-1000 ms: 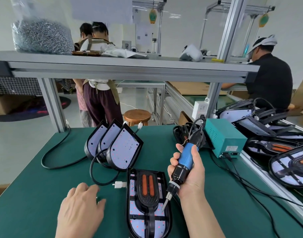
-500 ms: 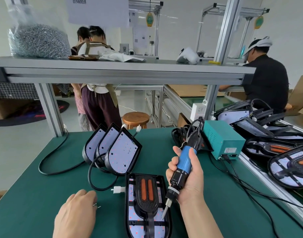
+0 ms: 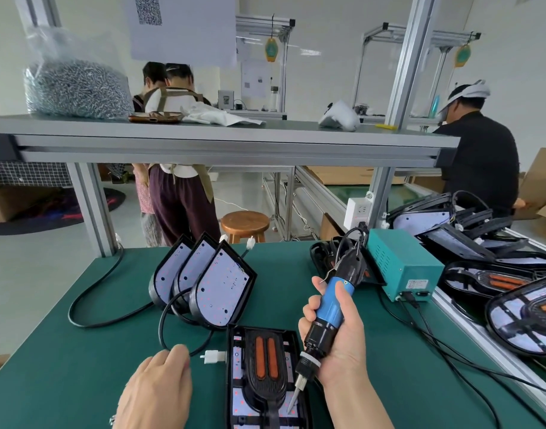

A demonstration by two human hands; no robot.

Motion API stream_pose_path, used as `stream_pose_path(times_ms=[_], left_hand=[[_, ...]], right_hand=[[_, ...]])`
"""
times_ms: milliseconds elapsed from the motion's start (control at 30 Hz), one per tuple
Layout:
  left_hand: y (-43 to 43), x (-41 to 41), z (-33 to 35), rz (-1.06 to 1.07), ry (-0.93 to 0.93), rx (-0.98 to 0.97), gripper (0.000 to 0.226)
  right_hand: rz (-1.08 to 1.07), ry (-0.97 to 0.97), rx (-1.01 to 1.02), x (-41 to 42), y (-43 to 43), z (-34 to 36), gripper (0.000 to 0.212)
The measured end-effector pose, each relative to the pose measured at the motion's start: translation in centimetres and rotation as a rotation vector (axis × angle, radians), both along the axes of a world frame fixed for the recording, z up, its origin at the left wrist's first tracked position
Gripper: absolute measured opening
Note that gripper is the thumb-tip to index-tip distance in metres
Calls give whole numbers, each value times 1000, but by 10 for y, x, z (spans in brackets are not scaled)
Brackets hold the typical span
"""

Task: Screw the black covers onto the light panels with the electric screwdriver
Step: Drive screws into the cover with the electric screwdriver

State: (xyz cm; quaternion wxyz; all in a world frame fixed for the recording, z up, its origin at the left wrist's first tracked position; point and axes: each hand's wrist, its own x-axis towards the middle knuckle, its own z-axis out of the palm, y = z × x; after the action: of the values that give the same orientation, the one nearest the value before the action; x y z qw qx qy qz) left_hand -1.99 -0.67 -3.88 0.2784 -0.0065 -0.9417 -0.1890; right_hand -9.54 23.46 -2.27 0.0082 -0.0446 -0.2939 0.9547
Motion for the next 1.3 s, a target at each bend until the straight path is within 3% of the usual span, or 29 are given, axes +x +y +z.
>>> stream_pose_path(times_ms=[167, 233, 333, 500, 867, 1300], left_hand=[[32, 5, 6, -129, -129, 464, 29], [43, 7, 12, -179, -162, 561, 31], [55, 14, 22, -218, -160, 546, 30], [70, 17, 27, -253, -41, 363, 18], [92, 17, 35, -233, -251, 654, 28], [106, 21, 28, -149, -178, 758, 31]], right_hand=[[-52, -21, 16, -1, -9, 4, 45], [-106, -37, 1, -2, -12, 6, 43], [-166, -71, -64, -4, -12, 9, 35], [-191, -98, -155, -5, -5, 10, 29], [-273, -143, -174, -7, 0, 10, 28], [-295, -179, -152, -9, 2, 5, 27]])
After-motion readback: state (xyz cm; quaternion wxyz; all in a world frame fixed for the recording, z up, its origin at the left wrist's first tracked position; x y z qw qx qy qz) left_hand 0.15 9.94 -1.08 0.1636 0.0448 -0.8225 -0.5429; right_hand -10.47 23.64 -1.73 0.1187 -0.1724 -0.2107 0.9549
